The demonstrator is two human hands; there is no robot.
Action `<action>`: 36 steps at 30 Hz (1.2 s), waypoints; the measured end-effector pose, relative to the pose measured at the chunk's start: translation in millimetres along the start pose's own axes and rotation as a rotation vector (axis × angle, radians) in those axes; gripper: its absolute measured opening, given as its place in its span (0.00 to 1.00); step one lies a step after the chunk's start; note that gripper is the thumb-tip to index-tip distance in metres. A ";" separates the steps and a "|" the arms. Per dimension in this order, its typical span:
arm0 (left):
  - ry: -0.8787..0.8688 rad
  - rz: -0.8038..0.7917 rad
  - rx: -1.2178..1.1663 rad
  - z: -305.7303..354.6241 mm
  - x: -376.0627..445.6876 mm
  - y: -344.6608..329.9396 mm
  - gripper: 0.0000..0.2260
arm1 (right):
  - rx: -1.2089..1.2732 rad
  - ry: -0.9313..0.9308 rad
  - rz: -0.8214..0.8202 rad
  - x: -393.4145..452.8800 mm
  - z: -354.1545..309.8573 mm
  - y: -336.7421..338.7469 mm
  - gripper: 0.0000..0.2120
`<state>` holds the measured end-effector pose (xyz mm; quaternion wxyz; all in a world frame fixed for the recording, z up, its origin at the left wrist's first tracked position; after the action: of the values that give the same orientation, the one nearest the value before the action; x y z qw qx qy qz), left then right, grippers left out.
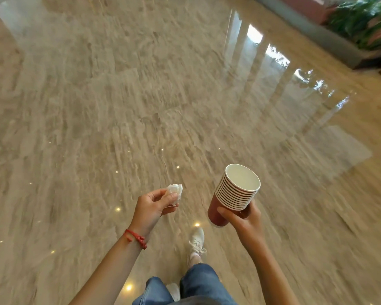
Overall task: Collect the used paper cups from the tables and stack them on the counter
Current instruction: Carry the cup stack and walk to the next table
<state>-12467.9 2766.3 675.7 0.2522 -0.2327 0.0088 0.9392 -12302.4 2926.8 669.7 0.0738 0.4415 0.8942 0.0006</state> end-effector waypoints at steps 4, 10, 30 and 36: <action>-0.021 -0.029 0.001 28.2 72.9 -37.2 0.05 | -0.002 -0.006 0.027 75.7 -2.5 0.9 0.22; -0.021 -0.116 0.043 74.7 170.3 -113.8 0.05 | 0.016 -0.012 0.098 184.3 -15.7 18.2 0.23; 0.057 -0.648 0.298 175.5 399.8 -351.6 0.05 | 0.048 -0.095 0.704 390.9 -50.3 100.5 0.24; 0.092 -0.777 0.355 192.3 449.5 -406.8 0.04 | 0.042 -0.080 0.922 428.2 -57.8 112.9 0.22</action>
<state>-12700.3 3358.1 689.7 0.6226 -0.2136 0.0932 0.7470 -12477.6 3337.5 678.1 0.0913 0.7941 0.6008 -0.0019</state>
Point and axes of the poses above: each hand's wrist, its own x-axis towards the middle knuckle, its own y-axis out of the back of the hand, z = x × y, the point moved 3 cm from there along x, towards the middle knuckle, and after that the axes turned 2 degrees about z, right-handed, at the moved point
